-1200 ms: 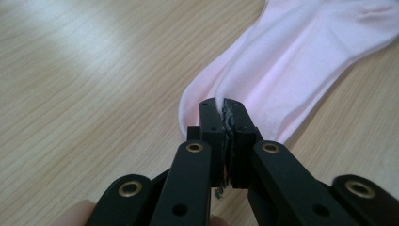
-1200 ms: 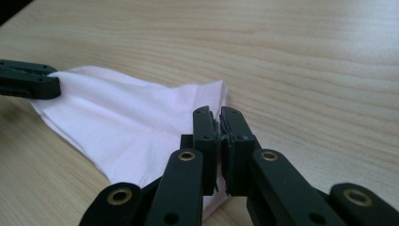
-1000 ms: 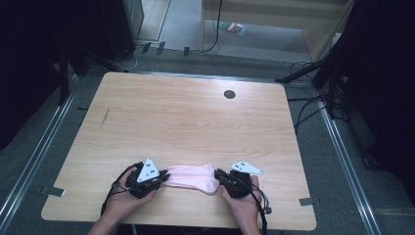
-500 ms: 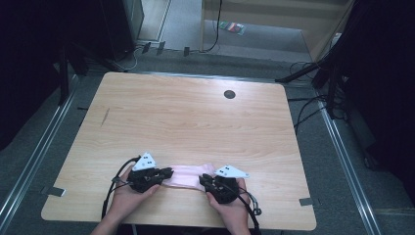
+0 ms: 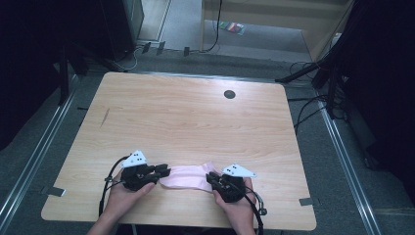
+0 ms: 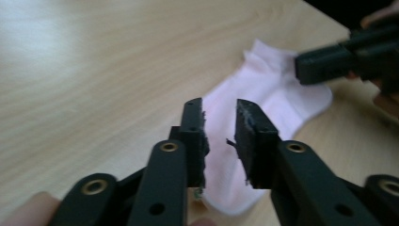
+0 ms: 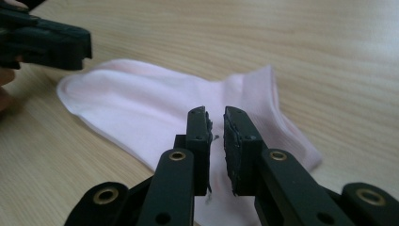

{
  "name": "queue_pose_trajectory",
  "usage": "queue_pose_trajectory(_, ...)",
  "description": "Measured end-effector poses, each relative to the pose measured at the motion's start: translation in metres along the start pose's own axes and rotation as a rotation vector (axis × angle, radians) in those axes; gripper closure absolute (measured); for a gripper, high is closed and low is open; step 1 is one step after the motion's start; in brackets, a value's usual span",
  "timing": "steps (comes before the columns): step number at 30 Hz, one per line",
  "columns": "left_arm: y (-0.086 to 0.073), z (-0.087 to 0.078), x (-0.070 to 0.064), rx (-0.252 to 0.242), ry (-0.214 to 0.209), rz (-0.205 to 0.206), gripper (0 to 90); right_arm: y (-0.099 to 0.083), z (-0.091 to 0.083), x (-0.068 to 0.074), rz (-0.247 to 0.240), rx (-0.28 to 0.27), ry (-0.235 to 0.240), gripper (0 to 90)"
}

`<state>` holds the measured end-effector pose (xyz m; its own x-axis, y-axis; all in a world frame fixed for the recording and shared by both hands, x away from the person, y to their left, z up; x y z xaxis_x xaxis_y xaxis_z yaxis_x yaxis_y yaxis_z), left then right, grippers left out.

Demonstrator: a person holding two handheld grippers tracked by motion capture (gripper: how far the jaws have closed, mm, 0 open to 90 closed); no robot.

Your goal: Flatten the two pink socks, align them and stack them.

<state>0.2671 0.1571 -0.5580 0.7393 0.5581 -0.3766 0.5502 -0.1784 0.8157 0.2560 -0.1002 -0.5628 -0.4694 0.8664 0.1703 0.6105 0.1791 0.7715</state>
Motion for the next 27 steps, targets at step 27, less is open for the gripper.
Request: queue_pose_trajectory(27,-0.011,0.003,-0.013,0.108,0.183,0.151,82.8,-0.011,0.005,-0.004,-0.019,0.042,-0.019,79.7)
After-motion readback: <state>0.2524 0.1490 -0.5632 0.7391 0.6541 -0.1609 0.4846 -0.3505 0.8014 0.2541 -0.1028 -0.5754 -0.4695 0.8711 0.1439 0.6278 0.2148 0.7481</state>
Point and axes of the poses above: each handheld gripper's, and its own axes: z roughly forward along the jaws, y roughly out of its top, x roughly to its left, the point moved 4 cm from there along z, roughly forward along the jaws, and after that the axes turned 9 degrees about -y, right-handed, at the moved point
